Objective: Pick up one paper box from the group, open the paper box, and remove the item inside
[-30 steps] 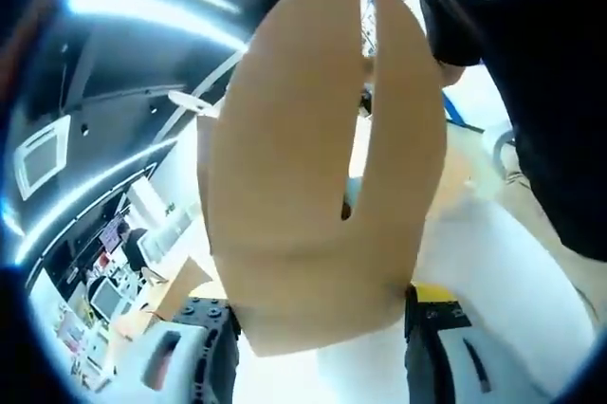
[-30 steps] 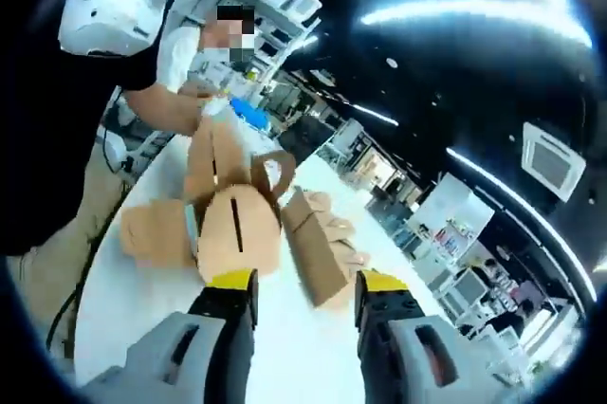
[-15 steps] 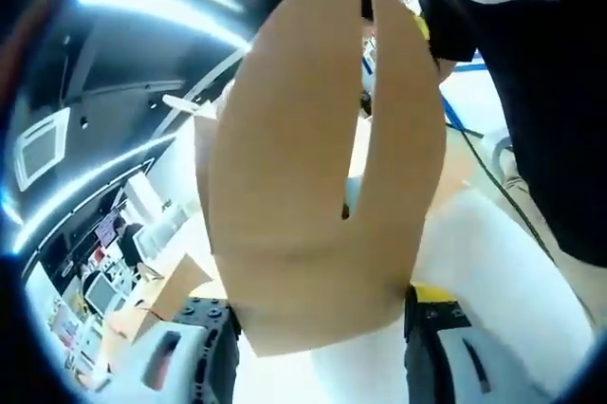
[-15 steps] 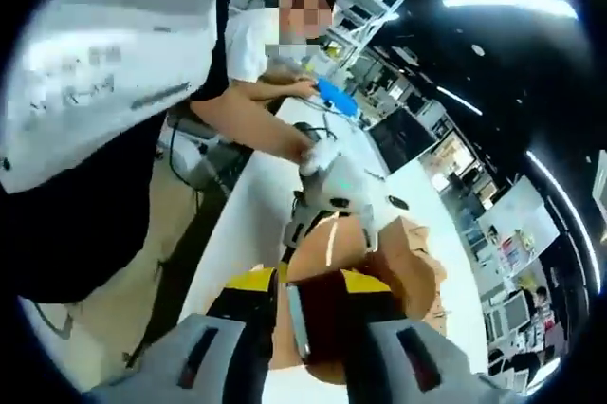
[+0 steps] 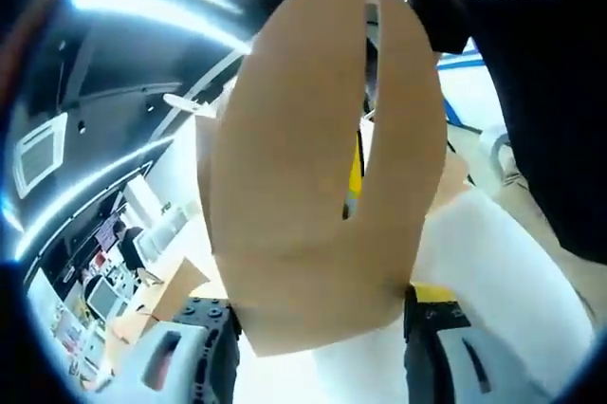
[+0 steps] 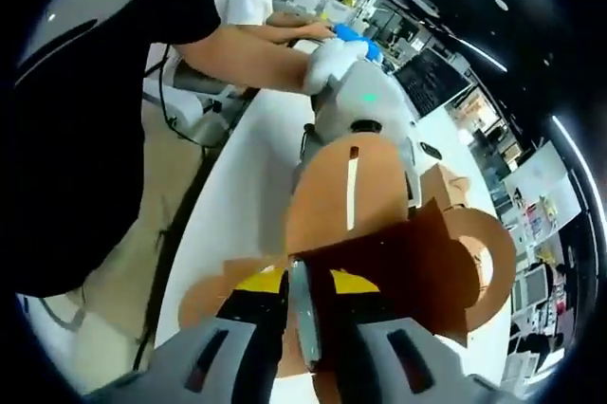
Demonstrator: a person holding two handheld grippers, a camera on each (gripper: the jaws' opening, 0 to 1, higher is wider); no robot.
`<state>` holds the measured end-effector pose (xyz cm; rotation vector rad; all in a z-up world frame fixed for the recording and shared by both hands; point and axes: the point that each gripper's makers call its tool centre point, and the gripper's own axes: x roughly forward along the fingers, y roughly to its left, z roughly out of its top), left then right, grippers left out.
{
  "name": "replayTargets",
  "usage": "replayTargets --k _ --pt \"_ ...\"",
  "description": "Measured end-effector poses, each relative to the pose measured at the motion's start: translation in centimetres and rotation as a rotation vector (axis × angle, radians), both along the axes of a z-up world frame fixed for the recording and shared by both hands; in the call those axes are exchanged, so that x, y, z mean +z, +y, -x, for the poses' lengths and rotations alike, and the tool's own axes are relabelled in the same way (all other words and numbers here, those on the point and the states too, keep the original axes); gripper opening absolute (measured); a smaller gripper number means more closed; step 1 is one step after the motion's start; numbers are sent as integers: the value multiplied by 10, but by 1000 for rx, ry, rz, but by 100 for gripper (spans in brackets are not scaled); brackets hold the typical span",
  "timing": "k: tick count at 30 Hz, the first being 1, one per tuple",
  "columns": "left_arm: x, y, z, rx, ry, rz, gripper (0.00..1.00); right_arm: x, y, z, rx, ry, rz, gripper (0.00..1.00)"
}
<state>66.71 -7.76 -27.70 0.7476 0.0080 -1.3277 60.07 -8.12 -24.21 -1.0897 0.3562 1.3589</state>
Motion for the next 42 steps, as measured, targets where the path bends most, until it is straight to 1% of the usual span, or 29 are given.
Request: replayTargets --k 4,7,8,10,13,16,18,21,22,25,29,33,35,38,42 --pt "0 0 1 -1 -5 -2 70 -7 -3 -3 -16 13 25 17" --pt "0 0 1 -3 -7 -3 70 -10 -1 -3 0 52 23 15" --pt "0 0 0 -3 -10 -3 70 -11 -1 -1 -5 79 21 14" --pt "0 0 0 -2 -9 -4 70 -11 -1 -2 -20 111 10 13" --pt "0 0 0 0 -2 0 70 -9 -2 -5 -33 134 -3 12" --pt "0 -1 1 -9 -2 6 69 -7 -1 -9 -40 122 -2 11" --pt "0 -1 1 -10 -1 9 69 -11 -2 -8 -31 130 18 10" --pt "1 -3 2 -17 -13 2 69 -12 0 -8 -24 132 30 10" --pt "1 -3 2 -16 -13 0 69 -12 0 -9 -25 123 35 11" --pt "1 -2 3 -16 -13 2 69 -13 1 -13 -21 69 65 14" --pt "1 -2 3 -17 -16 -1 69 -16 3 -15 -10 34 99 15" --pt "1 -2 3 -17 -18 -3 69 -19 4 -18 -13 17 119 14" --pt "1 -2 3 -13 -14 -2 69 -22 2 -17 -16 29 135 10" --pt "1 -2 3 -11 -11 0 69 -21 2 -17 0 11 140 9" --pt "0 -1 2 -6 4 7 69 -19 1 -18 -1 6 131 9"
